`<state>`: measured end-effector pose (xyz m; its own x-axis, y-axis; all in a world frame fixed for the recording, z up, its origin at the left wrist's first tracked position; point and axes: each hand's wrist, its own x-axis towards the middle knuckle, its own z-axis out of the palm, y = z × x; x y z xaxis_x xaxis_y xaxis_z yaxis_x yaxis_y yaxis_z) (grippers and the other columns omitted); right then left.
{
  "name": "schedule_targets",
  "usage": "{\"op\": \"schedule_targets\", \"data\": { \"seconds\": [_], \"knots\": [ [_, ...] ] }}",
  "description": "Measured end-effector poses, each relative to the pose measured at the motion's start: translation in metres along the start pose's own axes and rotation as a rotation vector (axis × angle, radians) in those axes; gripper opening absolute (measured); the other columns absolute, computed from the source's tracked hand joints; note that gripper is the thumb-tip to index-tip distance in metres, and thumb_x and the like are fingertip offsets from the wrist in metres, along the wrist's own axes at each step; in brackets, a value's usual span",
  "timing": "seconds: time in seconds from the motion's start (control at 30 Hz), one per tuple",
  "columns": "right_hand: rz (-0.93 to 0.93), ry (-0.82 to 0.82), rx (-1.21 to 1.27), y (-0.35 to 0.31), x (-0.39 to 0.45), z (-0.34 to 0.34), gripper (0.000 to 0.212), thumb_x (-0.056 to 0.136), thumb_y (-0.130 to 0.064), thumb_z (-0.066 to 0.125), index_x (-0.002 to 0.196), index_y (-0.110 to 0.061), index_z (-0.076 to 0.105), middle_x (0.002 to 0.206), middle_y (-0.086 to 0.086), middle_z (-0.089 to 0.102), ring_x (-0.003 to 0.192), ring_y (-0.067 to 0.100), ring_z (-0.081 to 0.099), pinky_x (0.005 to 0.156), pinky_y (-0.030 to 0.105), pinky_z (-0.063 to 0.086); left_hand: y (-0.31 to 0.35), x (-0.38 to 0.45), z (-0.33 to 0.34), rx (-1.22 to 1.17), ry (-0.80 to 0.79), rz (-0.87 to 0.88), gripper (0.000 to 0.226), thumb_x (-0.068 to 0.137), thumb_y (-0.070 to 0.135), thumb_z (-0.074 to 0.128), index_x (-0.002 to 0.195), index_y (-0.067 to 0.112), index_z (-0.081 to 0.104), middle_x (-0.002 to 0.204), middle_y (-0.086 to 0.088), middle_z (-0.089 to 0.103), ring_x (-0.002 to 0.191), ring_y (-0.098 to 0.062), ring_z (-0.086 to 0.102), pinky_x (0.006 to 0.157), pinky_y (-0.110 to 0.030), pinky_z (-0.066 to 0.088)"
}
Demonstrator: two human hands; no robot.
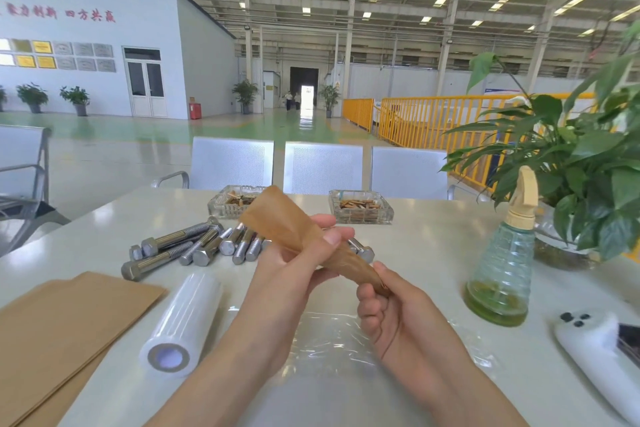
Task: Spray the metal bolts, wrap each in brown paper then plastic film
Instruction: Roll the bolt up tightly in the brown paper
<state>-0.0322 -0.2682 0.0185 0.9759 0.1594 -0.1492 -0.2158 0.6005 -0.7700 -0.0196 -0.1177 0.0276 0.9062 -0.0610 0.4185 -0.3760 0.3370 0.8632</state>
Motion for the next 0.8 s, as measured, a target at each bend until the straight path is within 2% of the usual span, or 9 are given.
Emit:
{"op": "schedule_targets", "data": {
  "seconds": [0.07, 0.13, 0.2, 0.33, 0.43, 0.5, 0.6, 0.7, 0.8],
  "knots": [
    [0.019, -0.021, -0.006, 0.0, 0.0, -0.001, 0.024, 0.101, -0.025, 0.058, 0.09, -0.006, 0.068, 0.063, 0.007, 0.056, 0.042, 0.01, 0.051, 0.036, 0.02, 0.046, 0.0, -0.001, 0.003, 0.036, -0.001, 0.053, 0.04, 0.081, 0.039, 0.075, 0.111, 0.015, 0.067, 0.109, -0.01, 0.076, 0.103, -0.026, 0.073, 0.086, -0.031, 0.059],
    [0.01, -0.031, -0.051, 0.003, 0.0, 0.001, 0.025, 0.102, -0.026, 0.056, 0.093, -0.005, 0.067, 0.062, 0.007, 0.057, 0.042, 0.01, 0.051, 0.036, 0.021, 0.045, 0.0, -0.002, 0.005, 0.091, 0.047, 0.109, 0.012, 0.089, 0.032, 0.068, 0.092, 0.021, 0.071, 0.102, -0.012, 0.076, 0.098, -0.028, 0.074, 0.082, -0.031, 0.06],
    [-0.037, -0.024, -0.111, 0.005, 0.002, 0.001, 0.028, 0.103, -0.027, 0.055, 0.096, -0.004, 0.068, 0.062, 0.008, 0.058, 0.042, 0.011, 0.051, 0.037, 0.021, 0.045, -0.001, -0.001, 0.004, 0.095, 0.1, 0.089, 0.017, 0.094, 0.026, 0.06, 0.081, 0.027, 0.07, 0.098, -0.012, 0.077, 0.096, -0.028, 0.075, 0.076, -0.029, 0.061],
    [-0.147, 0.019, -0.205, 0.009, 0.005, 0.0, 0.034, 0.104, -0.027, 0.055, 0.097, 0.003, 0.069, 0.062, 0.011, 0.061, 0.042, 0.014, 0.054, 0.037, 0.023, 0.045, -0.001, 0.0, 0.001, 0.175, 0.154, 0.036, 0.018, 0.099, 0.018, 0.053, 0.088, 0.017, 0.067, 0.093, -0.006, 0.079, 0.093, -0.023, 0.075, 0.066, -0.025, 0.059],
    [-0.196, 0.035, -0.248, 0.01, 0.005, -0.005, 0.035, 0.104, -0.027, 0.057, 0.098, 0.005, 0.07, 0.064, 0.014, 0.062, 0.044, 0.016, 0.055, 0.038, 0.025, 0.046, -0.004, 0.0, -0.003, 0.545, 0.161, 0.243, 0.025, 0.096, 0.009, 0.046, 0.093, 0.025, 0.064, 0.093, 0.009, 0.074, 0.085, -0.012, 0.07, 0.069, -0.023, 0.055],
    [-0.212, 0.034, -0.282, 0.01, 0.006, -0.007, 0.035, 0.103, -0.028, 0.058, 0.1, 0.005, 0.071, 0.066, 0.014, 0.062, 0.045, 0.018, 0.055, 0.039, 0.026, 0.047, -0.006, 0.001, -0.007, 0.84, 0.111, 0.37, 0.022, 0.093, 0.018, 0.038, 0.095, 0.032, 0.056, 0.09, 0.015, 0.068, 0.078, -0.01, 0.063, 0.066, -0.025, 0.048],
    [-0.247, 0.039, -0.339, 0.01, 0.005, -0.01, 0.037, 0.104, -0.028, 0.057, 0.092, 0.001, 0.077, 0.065, 0.014, 0.062, 0.045, 0.018, 0.056, 0.039, 0.026, 0.048, -0.01, 0.002, -0.013, 1.203, -0.015, 0.31, 0.018, 0.093, 0.051, 0.035, 0.086, 0.038, 0.045, 0.077, 0.015, 0.057, 0.072, -0.011, 0.054, 0.061, -0.035, 0.042],
    [-0.279, 0.047, -0.403, 0.01, 0.004, -0.01, 0.046, 0.105, -0.028, 0.056, 0.068, -0.009, 0.077, 0.064, 0.015, 0.06, 0.044, 0.017, 0.055, 0.038, 0.026, 0.047, -0.013, 0.006, -0.019, 1.53, -0.092, 0.246, 0.057, 0.074, 0.09, 0.023, 0.078, 0.035, 0.04, 0.077, 0.016, 0.052, 0.071, -0.012, 0.049, 0.057, -0.034, 0.035],
    [-0.296, 0.047, -0.462, 0.01, 0.003, -0.01, 0.051, 0.105, -0.029, 0.055, 0.061, -0.015, 0.074, 0.062, 0.013, 0.059, 0.043, 0.016, 0.052, 0.037, 0.026, 0.044, -0.009, 0.01, -0.025, 1.594, -0.165, 0.289, 0.074, 0.066, 0.102, 0.006, 0.075, 0.035, 0.038, 0.074, 0.014, 0.052, 0.068, -0.01, 0.049, 0.054, -0.031, 0.032]
  ]
}}
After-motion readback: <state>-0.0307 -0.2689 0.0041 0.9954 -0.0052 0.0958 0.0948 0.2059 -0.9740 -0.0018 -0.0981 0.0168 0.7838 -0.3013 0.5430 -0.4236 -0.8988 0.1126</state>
